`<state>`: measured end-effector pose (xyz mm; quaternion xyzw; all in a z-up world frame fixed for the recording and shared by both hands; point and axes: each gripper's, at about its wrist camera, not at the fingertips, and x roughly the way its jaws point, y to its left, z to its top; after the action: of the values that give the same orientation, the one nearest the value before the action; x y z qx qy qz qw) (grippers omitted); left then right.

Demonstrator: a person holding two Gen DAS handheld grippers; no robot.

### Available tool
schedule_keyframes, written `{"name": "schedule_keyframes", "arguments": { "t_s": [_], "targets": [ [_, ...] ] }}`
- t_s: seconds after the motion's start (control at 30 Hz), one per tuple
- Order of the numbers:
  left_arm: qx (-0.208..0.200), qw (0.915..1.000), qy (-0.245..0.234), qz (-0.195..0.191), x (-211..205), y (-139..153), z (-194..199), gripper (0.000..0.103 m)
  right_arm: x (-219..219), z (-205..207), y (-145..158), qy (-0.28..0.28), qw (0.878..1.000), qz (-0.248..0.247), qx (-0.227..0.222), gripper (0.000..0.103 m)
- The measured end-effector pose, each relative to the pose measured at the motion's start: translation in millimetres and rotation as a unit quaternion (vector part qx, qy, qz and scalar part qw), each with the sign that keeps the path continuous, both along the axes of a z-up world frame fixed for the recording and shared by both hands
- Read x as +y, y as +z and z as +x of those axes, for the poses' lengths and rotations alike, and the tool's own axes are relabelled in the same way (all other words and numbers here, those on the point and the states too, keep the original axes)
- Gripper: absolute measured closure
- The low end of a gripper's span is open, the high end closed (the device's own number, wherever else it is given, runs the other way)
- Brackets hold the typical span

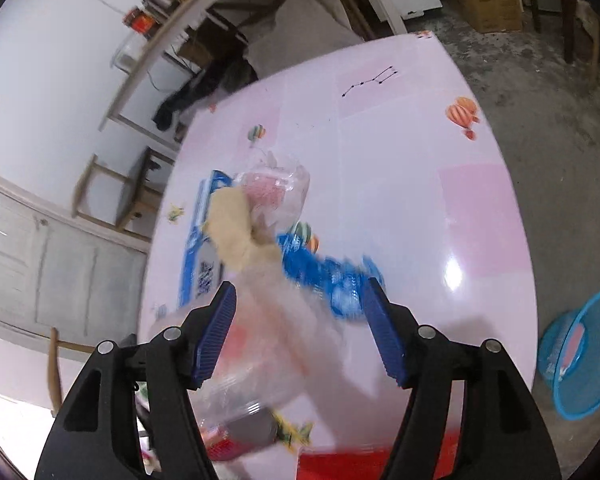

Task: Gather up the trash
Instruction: 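Pass the red snack bag from the right tool into the left tool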

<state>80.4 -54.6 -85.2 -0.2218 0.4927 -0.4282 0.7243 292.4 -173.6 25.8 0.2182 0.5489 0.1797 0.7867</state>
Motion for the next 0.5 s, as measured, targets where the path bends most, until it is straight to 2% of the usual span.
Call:
{"name": "schedule_keyframes", "arguments": {
  "t_s": [0.3, 0.5],
  "targets": [
    [0.0, 1.0, -0.005, -0.008, 7.8, -1.0, -0.5, 0.096, 31.7, 34.8, -26.4, 0.027, 0.997, -0.064, 0.013, 0.04],
    [0.0, 0.9999, -0.009, -0.009, 8.1, -2.3, -1.3, 0.096, 33.6, 41.5, -32.6, 0.036, 0.996, -0.082, 0.016, 0.057]
  ]
}}
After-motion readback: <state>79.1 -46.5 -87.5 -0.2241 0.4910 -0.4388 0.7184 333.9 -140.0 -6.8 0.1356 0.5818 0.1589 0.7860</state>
